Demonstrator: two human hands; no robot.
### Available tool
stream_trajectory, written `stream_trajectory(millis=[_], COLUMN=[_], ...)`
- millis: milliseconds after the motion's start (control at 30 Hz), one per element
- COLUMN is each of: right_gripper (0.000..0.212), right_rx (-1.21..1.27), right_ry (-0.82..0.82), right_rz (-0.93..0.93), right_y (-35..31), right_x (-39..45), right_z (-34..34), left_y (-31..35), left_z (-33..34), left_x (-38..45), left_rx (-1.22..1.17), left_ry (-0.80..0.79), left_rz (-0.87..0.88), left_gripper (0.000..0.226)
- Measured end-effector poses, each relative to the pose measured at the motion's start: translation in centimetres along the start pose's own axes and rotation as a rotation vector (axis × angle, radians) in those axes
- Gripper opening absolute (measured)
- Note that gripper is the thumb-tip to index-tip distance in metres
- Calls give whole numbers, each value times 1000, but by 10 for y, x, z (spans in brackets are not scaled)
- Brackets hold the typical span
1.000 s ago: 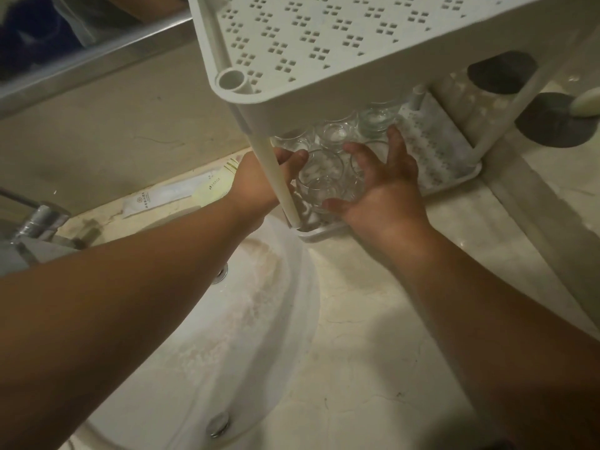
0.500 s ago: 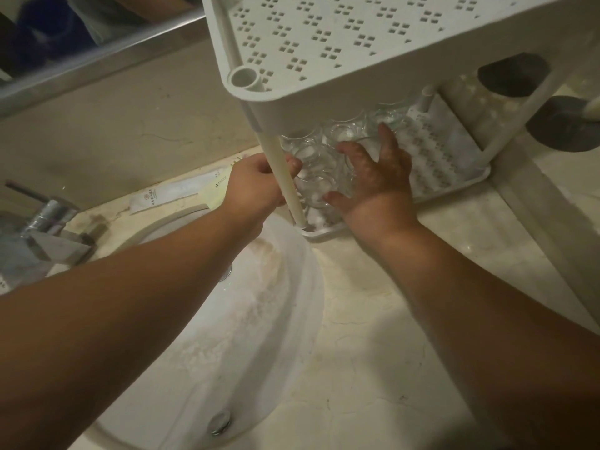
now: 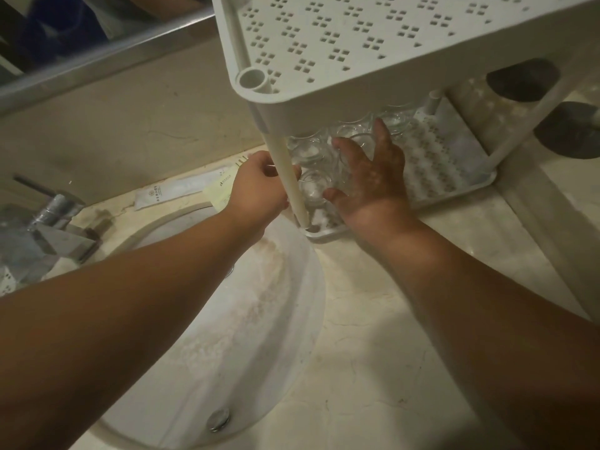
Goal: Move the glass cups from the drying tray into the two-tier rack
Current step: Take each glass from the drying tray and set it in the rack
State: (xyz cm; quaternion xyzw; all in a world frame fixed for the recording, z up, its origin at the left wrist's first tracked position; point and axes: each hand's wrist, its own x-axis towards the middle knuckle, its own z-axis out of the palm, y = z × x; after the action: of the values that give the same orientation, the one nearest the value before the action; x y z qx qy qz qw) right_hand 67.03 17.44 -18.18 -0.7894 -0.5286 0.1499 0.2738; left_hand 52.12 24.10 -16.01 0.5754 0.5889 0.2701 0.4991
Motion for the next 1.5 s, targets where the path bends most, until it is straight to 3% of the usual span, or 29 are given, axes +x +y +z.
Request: stream_trajectory(millis=[167,633,867,1233,1333,1500], right_gripper=[86,91,81,84,79,75], right_rx=[31,37,73,246,206,238], right_ry=[19,-33,-18,64,28,73], right_rz=[10,3,-61,-64,44,13], right_y=[-2,-2,8,14,0,-28], right_x=[3,10,12,-18,-39,-90], right_z=[3,2,2,-5,-14,-22], left_y=[-2,-4,-5,-1,-4,-3], left_z=[-2,-3,-4,-22,-33,-52], left_x=[-2,-8,-11,-17,-27,-50], left_rx=[-14,-23,-64,-1,93,159], left_ry=[6,22,31,68,117,138], left_rz=[-10,-9,-16,-32,41,111], left_gripper=[24,15,20,29,26,19])
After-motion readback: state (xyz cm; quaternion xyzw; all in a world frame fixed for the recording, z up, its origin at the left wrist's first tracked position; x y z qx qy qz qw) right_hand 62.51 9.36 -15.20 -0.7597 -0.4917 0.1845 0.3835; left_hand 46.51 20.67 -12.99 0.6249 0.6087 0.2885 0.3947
